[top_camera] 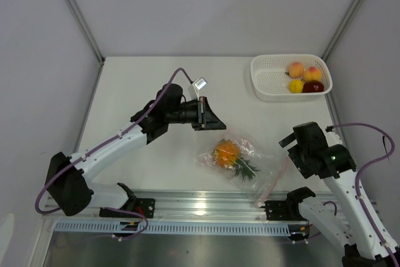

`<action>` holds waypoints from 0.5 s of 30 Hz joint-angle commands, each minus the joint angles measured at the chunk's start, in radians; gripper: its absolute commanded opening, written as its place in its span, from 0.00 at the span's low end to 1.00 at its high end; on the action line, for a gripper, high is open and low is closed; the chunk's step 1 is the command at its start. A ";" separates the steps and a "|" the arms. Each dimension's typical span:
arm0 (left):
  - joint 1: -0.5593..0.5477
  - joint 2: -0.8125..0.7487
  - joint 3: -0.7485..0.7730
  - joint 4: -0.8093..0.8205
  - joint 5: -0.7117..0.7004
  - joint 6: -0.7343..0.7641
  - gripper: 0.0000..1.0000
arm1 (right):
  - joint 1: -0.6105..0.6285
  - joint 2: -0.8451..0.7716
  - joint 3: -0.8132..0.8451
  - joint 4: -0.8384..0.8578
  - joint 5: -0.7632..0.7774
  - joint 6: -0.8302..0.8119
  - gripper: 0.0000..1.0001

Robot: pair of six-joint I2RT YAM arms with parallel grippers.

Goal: Place the food in the zip-top bag and seal the zipper
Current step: Adjust the zipper food storage bag at the center of the board.

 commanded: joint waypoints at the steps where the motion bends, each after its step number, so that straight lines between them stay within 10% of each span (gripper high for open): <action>1: -0.004 -0.023 -0.021 0.003 -0.005 0.022 0.09 | -0.070 0.095 -0.005 -0.105 0.061 0.062 0.99; 15: -0.004 -0.025 -0.053 0.036 0.041 0.016 0.12 | -0.316 0.085 -0.281 0.262 -0.258 -0.181 0.99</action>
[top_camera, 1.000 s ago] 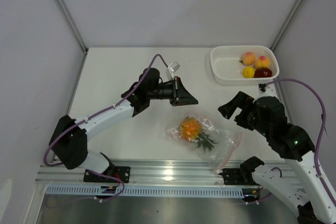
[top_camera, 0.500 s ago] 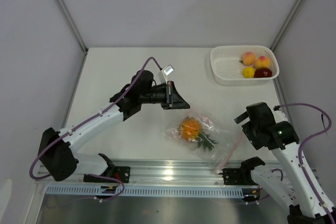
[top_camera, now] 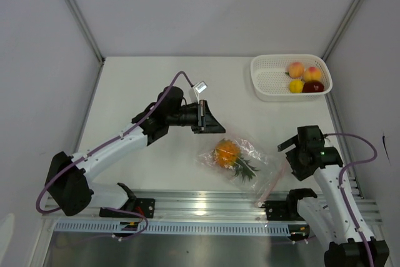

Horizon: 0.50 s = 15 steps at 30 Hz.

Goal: Place the food in the zip-top bag and seal the zipper
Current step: Adjust the zipper food storage bag at the center of the board.

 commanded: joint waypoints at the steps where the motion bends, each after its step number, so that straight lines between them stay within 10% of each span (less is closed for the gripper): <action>1: -0.004 -0.021 -0.013 0.035 0.028 0.009 0.13 | -0.046 0.016 -0.057 0.112 -0.108 -0.069 0.98; 10: -0.004 -0.018 -0.018 0.040 0.035 0.011 0.13 | -0.052 -0.023 -0.155 0.337 -0.339 -0.134 0.70; 15: -0.004 -0.018 -0.015 0.017 0.029 0.034 0.13 | -0.052 -0.063 -0.095 0.400 -0.399 -0.167 0.36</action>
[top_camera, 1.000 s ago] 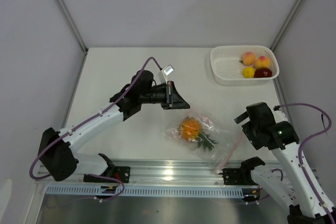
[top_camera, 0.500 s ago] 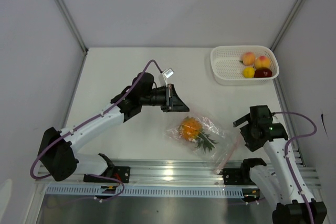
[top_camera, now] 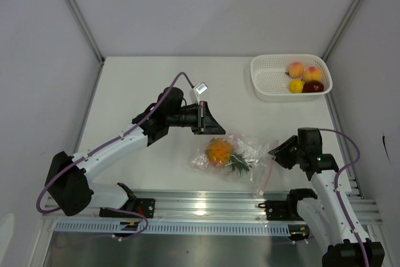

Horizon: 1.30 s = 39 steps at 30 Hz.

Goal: Place the food in the zip-top bag and seal the zipper
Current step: Adjust the zipper food storage bag at the center of the board.

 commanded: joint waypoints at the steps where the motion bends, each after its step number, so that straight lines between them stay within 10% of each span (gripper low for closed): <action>1: -0.005 -0.020 0.002 -0.001 0.009 0.039 0.12 | -0.003 -0.017 0.075 0.122 -0.092 -0.050 0.25; 7: -0.004 -0.056 0.043 -0.122 -0.029 0.160 0.14 | 0.001 0.075 0.247 0.157 -0.182 -0.116 0.00; 20: -0.089 -0.089 0.272 -0.369 -0.181 0.271 0.48 | 0.416 0.256 0.622 0.101 0.175 0.076 0.00; 39: -0.214 -0.061 0.300 -0.428 -0.331 0.212 0.67 | 0.800 0.444 0.802 -0.045 0.681 0.380 0.00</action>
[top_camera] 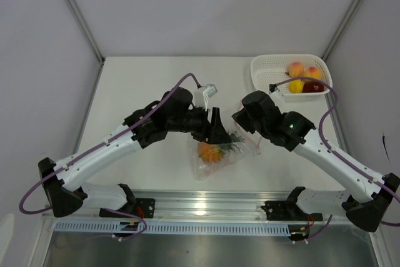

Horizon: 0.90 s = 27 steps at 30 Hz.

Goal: Place the food in the zip-top bag and seal the zipper
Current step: Adjust the zipper food storage bag at the center of the board.

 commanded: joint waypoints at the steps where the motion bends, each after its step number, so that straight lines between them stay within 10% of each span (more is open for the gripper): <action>1: -0.013 -0.020 0.004 0.047 -0.034 -0.021 0.69 | 0.036 -0.020 0.064 -0.003 0.119 0.040 0.00; 27: -0.069 0.014 -0.054 0.152 -0.291 0.079 0.99 | 0.289 0.067 0.192 -0.165 0.393 0.370 0.00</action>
